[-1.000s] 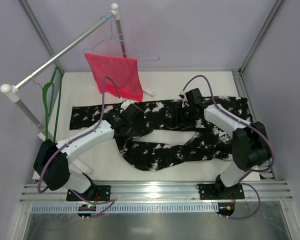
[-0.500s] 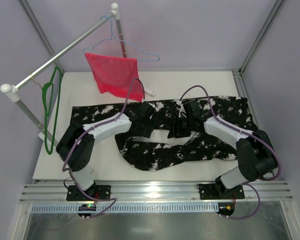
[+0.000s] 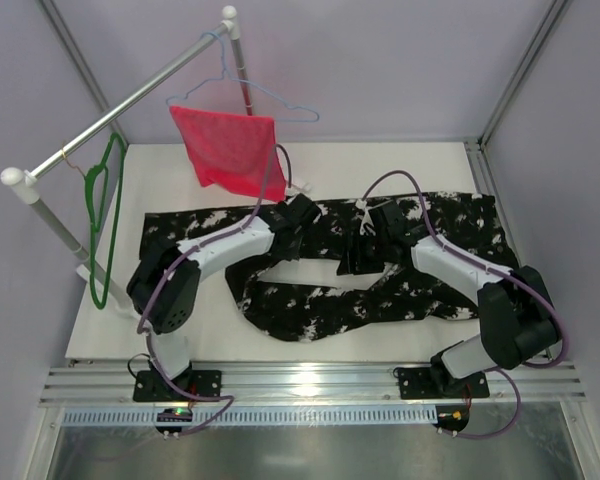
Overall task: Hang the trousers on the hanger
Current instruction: Fold the trousers
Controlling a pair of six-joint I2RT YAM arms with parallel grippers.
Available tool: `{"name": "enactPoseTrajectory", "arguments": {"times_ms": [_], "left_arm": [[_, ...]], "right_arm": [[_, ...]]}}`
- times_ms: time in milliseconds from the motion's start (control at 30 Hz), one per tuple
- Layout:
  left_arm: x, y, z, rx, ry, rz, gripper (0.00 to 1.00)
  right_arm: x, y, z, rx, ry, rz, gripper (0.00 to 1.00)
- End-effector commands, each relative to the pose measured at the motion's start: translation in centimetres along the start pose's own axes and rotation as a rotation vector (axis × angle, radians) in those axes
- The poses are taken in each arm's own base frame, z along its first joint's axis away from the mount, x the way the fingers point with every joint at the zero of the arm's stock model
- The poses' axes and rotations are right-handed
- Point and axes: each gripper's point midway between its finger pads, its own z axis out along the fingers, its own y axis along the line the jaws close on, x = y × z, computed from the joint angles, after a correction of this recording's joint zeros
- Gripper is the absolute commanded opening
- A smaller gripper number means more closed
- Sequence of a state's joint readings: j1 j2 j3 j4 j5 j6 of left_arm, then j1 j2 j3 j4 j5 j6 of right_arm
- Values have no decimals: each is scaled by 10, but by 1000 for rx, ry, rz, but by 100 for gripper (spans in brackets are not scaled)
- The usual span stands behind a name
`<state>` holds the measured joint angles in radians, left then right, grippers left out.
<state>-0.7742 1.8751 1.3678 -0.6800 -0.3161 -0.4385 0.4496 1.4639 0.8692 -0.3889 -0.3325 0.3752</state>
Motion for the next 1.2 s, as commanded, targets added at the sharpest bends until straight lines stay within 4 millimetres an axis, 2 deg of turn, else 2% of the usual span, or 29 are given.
{"name": "enactPoseTrajectory", "arguments": {"times_ms": [0, 33, 100, 133, 167, 200, 233, 267, 367, 500, 600, 733, 933, 1033, 1167], "left_arm": [[-47, 22, -74, -9, -203, -198, 1], [-41, 26, -75, -13, -208, -224, 0], [-47, 32, -95, 19, -260, -310, 0], [-40, 35, -96, 22, -257, -321, 0], [-44, 33, -101, 50, -287, -338, 0], [-45, 34, -115, 90, -324, -350, 0], [-38, 32, -113, 120, -321, -338, 0], [-40, 32, -117, 142, -349, -347, 0], [-38, 43, -141, 188, -424, -383, 0], [-25, 60, -139, 154, -413, -423, 0], [-8, 67, -132, 119, -373, -426, 0], [10, 74, -127, 97, -352, -445, 0], [19, 83, -137, 109, -405, -470, 0], [23, 83, -140, 128, -416, -487, 0], [31, 90, -140, 95, -405, -521, 0]], "right_arm": [[-14, 15, -2, -66, -23, -64, 56], [-10, 25, -2, -131, 9, -73, 58], [-8, 27, 3, -145, 32, -92, 58], [-8, 26, 4, -142, 34, -95, 59], [-7, 27, 5, -151, 33, -107, 59], [-7, 28, 6, -158, 35, -112, 60], [-7, 29, 7, -167, 38, -117, 61], [-6, 32, 8, -187, 47, -126, 62], [-15, 43, 11, -215, 42, -152, 69], [-28, 60, 14, -256, 25, -187, 71], [-27, 65, 19, -257, 37, -227, 71], [-24, 53, 32, -212, 82, -274, 70], [-11, 39, 50, -177, 157, -255, 68], [-9, 39, 56, -179, 168, -260, 68], [-9, 54, 65, -197, 160, -284, 68]]}}
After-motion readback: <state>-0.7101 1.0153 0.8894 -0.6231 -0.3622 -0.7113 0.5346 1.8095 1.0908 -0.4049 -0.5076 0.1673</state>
